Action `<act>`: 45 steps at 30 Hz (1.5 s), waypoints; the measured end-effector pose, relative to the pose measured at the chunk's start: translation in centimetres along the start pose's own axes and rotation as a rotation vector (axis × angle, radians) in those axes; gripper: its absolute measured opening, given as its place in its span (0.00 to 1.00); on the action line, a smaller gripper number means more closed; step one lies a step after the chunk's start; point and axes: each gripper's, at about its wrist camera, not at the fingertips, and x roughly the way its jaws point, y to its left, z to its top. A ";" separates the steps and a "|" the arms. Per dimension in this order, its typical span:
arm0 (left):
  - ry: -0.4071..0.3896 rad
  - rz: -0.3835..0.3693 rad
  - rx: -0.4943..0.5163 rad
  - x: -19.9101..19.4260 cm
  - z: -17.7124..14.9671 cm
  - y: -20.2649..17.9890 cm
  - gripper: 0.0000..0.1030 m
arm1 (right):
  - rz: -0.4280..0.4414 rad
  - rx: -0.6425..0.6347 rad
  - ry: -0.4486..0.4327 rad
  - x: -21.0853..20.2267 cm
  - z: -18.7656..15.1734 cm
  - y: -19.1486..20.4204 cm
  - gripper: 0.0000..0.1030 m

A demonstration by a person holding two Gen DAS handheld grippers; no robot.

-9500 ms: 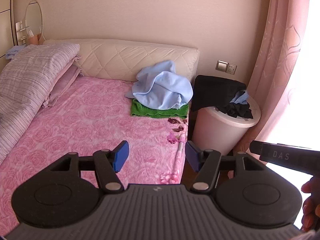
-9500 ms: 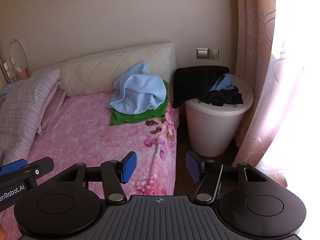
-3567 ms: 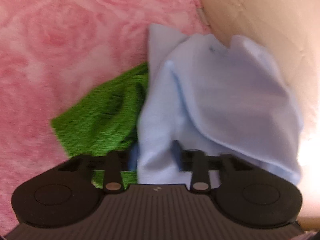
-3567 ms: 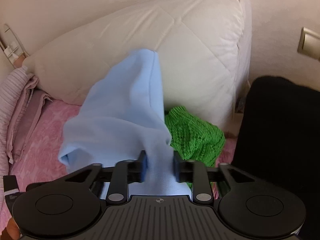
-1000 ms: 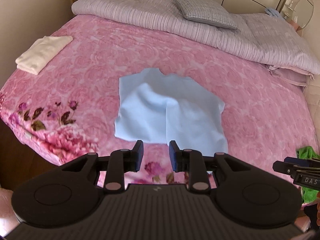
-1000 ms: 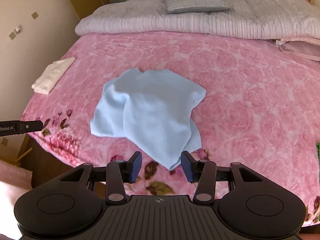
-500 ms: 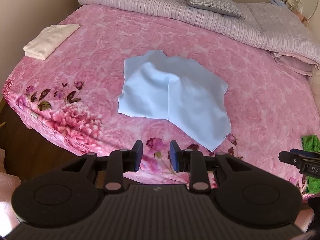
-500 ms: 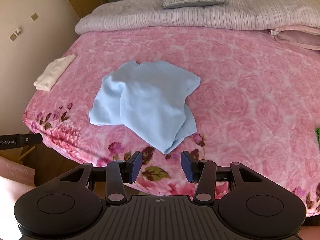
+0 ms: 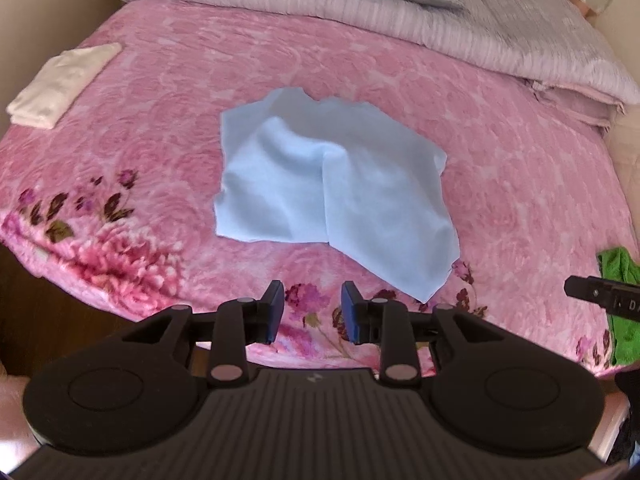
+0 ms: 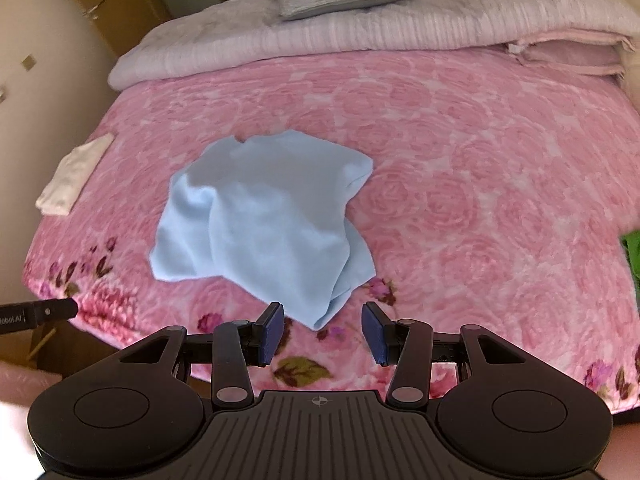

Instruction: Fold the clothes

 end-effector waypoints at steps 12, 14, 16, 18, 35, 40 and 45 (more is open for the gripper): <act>0.086 -0.047 0.137 5.3 4.2 0.4 0.28 | -0.078 0.112 0.011 3.8 2.8 0.7 0.46; 0.109 -0.051 0.138 6.2 4.3 0.3 0.28 | -0.076 0.114 0.025 4.6 2.9 0.5 0.46; 0.127 -0.061 0.138 7.1 4.3 0.1 0.28 | -0.073 0.113 0.040 5.3 3.2 0.0 0.46; 0.145 -0.057 0.132 7.9 4.5 -0.4 0.28 | -0.071 0.112 0.057 6.1 3.4 -0.5 0.46; 0.165 -0.021 0.067 15.5 3.4 -11.6 0.31 | 0.000 0.027 0.142 11.9 9.6 -14.2 0.46; 0.168 -0.018 0.138 19.6 3.1 -16.3 0.33 | -0.009 0.045 0.179 13.2 9.9 -17.2 0.46; 0.173 0.021 0.213 24.0 2.8 -20.7 0.35 | -0.026 0.040 0.232 14.0 9.7 -19.0 0.46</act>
